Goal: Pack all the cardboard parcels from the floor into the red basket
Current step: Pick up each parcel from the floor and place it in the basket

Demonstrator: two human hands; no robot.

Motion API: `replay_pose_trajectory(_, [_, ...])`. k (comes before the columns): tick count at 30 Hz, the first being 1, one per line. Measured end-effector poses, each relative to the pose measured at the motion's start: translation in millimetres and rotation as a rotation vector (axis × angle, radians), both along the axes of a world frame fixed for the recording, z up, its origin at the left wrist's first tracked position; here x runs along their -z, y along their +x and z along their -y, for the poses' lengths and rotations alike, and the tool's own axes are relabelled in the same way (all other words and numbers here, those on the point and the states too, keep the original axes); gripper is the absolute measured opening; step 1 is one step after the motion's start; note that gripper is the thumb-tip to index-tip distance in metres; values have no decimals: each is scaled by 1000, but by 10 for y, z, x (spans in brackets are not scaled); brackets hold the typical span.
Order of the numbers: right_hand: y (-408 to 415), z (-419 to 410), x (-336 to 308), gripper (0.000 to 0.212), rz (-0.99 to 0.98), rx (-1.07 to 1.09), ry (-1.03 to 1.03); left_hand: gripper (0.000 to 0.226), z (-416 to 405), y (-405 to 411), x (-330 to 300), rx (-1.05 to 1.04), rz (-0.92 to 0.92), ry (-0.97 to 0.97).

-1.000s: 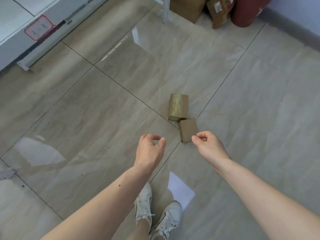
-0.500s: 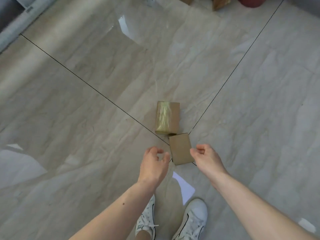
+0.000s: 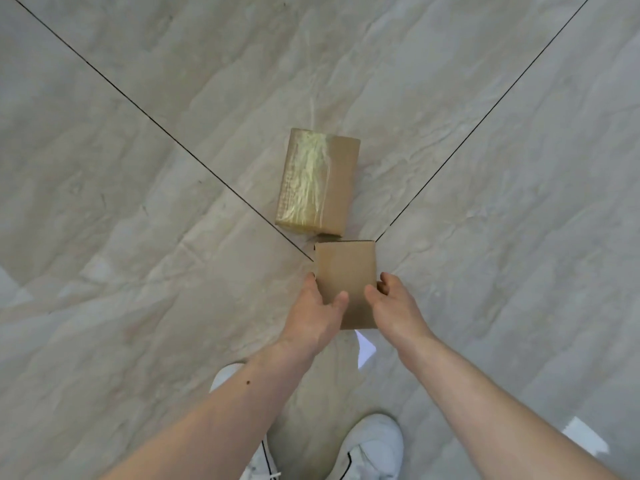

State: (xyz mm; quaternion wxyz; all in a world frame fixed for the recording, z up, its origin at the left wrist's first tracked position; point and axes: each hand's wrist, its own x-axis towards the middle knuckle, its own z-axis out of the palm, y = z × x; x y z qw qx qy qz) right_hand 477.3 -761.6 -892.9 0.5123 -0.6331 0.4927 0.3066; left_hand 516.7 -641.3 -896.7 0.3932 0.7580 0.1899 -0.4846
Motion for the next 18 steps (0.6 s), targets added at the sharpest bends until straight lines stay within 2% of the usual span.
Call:
replay_pose_trajectory(3, [8,-13,-173,47,-3,42,7,30,-15,-16,-191,3,10,19])
replay_pose_trajectory(6, [77,-51,-522,54,11,74,5,33,-74,24,-553,9,56,38])
replay_pose_trajectory(8, [142,-68,-828,47,34,67,-10,32,-109,75,-852,-19,86,48])
replay_pose_trajectory(11, [292,-100,-1345,25,83,44,-27,23,-160,202,-1359,-86,119,51])
replay_pose_trajectory(16, [621,-168,-2247,15,183,-9,-56,22,-282,477,-2214,-146,208,46])
replay_pose_trajectory(18, [745,-207,-2555,21,226,-62,-77,25,-333,562,-2495,-177,252,48])
